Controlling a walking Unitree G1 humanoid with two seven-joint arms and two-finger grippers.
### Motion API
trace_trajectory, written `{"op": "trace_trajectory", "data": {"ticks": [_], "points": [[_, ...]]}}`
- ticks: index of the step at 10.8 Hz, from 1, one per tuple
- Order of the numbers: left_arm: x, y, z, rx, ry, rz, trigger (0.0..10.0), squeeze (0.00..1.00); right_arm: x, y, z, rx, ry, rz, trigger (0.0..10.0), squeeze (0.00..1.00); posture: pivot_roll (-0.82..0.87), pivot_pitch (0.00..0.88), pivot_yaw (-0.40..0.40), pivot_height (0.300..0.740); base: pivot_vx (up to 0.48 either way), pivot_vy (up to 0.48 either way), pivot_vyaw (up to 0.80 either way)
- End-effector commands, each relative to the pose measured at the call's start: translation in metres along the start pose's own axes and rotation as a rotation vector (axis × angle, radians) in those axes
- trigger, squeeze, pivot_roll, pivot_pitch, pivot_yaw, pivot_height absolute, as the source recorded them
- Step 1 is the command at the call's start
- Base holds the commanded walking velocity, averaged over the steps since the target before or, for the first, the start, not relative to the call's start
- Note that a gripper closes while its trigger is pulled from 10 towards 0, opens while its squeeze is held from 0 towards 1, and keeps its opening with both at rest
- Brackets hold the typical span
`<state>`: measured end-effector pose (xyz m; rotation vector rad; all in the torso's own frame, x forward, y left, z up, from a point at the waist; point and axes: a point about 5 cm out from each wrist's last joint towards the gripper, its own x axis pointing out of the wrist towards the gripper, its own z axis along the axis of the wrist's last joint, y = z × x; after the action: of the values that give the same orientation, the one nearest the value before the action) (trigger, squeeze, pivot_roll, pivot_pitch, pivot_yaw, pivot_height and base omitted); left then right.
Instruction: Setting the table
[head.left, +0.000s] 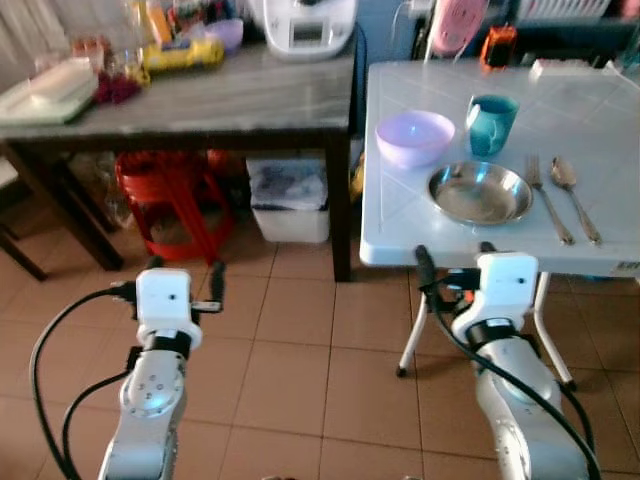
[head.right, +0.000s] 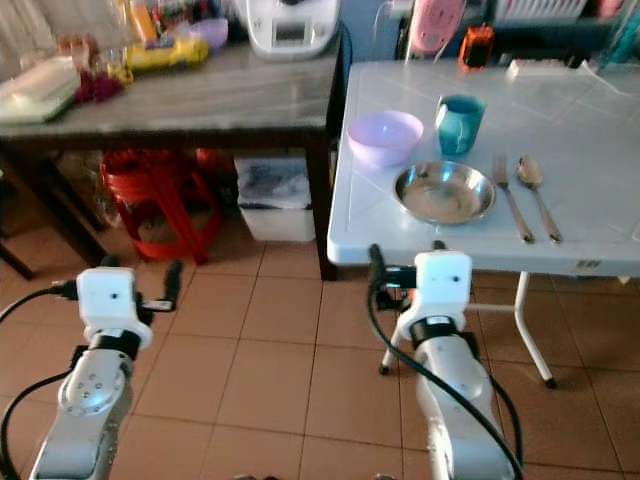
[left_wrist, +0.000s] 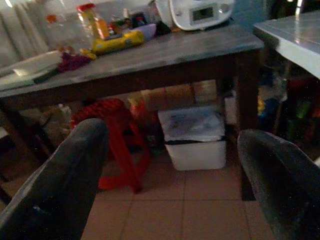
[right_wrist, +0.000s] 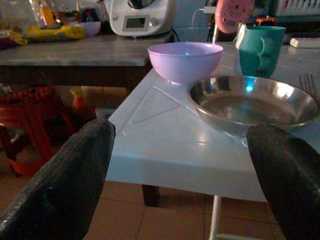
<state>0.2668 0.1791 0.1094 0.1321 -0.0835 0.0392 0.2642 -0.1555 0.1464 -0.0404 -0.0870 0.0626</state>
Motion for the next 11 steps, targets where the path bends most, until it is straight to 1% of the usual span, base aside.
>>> {"op": "trace_trajectory", "data": {"ticks": [1, 3, 6, 11], "points": [[-0.0001, 0.0027, 0.0028, 0.016, -0.013, -0.001, 10.0, 0.00, 0.0005, 0.0020, 0.0025, -0.002, -0.008, 0.010, 10.0, 0.00, -0.11, 0.108, 0.094, 0.740, 0.000, 0.000, 0.00], [0.0017, -0.0003, 0.0029, 0.018, -0.013, -0.015, 10.0, 0.00, 0.0021, 0.0038, 0.0030, -0.003, -0.010, 0.016, 10.0, 0.00, -0.11, 0.107, 0.095, 0.740, 0.000, 0.000, 0.00], [0.0029, 0.0007, 0.0032, 0.029, -0.013, -0.023, 10.0, 0.00, 0.0033, 0.0046, 0.0024, -0.005, -0.010, 0.018, 10.0, 0.00, -0.10, 0.104, 0.099, 0.740, 0.000, 0.000, 0.00], [0.0060, 0.0003, 0.0047, 0.034, -0.017, -0.043, 10.0, 0.00, 0.0059, 0.0077, 0.0034, -0.006, -0.021, 0.024, 10.0, 0.00, -0.10, 0.097, 0.104, 0.740, 0.000, -0.308, 0.00]]}}
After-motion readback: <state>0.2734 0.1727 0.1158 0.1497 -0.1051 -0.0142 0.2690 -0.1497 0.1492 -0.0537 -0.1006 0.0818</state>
